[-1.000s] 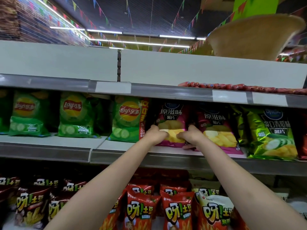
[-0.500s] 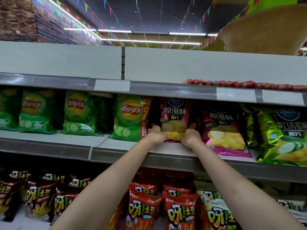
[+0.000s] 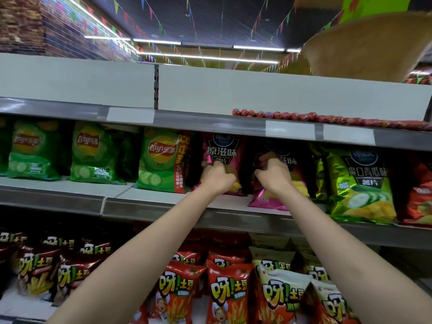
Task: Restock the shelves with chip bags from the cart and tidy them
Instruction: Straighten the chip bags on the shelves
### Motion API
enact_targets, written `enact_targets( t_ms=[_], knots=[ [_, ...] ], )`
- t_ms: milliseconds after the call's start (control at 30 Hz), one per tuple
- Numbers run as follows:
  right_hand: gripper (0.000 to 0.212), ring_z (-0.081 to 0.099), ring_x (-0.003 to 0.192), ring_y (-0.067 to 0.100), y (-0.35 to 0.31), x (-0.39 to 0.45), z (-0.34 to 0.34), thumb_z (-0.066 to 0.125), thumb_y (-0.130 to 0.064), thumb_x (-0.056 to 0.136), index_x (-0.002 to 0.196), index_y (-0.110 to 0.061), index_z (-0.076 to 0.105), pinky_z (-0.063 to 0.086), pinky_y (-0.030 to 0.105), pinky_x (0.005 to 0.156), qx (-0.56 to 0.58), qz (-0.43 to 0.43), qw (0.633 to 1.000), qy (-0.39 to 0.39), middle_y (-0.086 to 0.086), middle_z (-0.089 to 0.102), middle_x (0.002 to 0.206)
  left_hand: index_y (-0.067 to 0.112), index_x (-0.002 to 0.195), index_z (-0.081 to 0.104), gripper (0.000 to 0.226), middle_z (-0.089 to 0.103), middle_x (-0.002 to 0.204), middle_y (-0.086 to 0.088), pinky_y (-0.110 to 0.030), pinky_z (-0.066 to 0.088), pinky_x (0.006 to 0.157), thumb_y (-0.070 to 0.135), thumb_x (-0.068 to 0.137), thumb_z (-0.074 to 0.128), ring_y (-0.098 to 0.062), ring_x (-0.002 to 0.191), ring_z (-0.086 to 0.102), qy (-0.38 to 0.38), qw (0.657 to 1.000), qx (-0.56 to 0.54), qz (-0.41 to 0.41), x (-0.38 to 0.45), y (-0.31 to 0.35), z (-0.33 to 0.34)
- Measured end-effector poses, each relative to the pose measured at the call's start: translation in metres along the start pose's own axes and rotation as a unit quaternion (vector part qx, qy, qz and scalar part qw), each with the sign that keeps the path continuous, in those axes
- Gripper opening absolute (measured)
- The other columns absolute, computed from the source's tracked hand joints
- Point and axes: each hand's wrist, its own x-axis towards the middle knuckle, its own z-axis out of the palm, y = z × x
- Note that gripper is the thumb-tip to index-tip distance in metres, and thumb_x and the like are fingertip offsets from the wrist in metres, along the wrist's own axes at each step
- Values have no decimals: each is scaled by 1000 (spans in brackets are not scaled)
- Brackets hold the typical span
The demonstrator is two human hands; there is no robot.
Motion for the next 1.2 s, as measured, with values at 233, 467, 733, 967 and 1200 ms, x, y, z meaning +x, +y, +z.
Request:
enact_targets(
  t_ms=[233, 467, 733, 967, 1200],
  knots=[
    [44, 44, 124, 39, 63, -9, -44, 57, -12, 89, 131, -4, 48, 37, 35, 102, -16, 58, 998, 22, 24, 42, 134, 6, 104, 57, 23, 55, 107, -12, -35, 51, 91, 26, 93, 61, -29, 103, 61, -33, 998, -54, 8, -17, 26, 41],
    [51, 61, 107, 37, 96, -17, -50, 60, -22, 90, 136, -6, 42, 48, 42, 96, 49, 116, 992, -18, 18, 54, 131, -1, 136, 42, 60, 57, 123, -15, -42, 51, 95, 34, 92, 62, -32, 109, 60, -53, 997, -55, -22, -22, 34, 66],
    [54, 60, 89, 25, 95, -11, -44, 59, -34, 92, 135, -5, 42, 54, 41, 90, 136, 156, 977, -57, 9, 52, 119, 2, 144, 28, 63, 46, 130, -13, -35, 57, 84, 26, 95, 59, -19, 83, 62, -80, 977, -185, -72, -11, 36, 79],
    [67, 56, 110, 30, 91, 7, -38, 65, -24, 89, 145, -7, 33, 53, 42, 92, 198, 157, 967, -44, 13, 50, 129, 5, 147, 26, 64, 41, 141, -13, -34, 56, 82, 6, 92, 60, -26, 106, 56, -69, 974, -209, -61, 10, 33, 79],
    [61, 57, 106, 33, 88, 17, -19, 67, -17, 84, 136, -4, 39, 52, 48, 93, 186, 182, 965, -39, 18, 55, 119, 2, 141, 33, 56, 61, 113, -20, -36, 52, 83, 5, 90, 55, -35, 103, 61, -31, 999, 38, -4, 21, 25, 82]
  ],
)
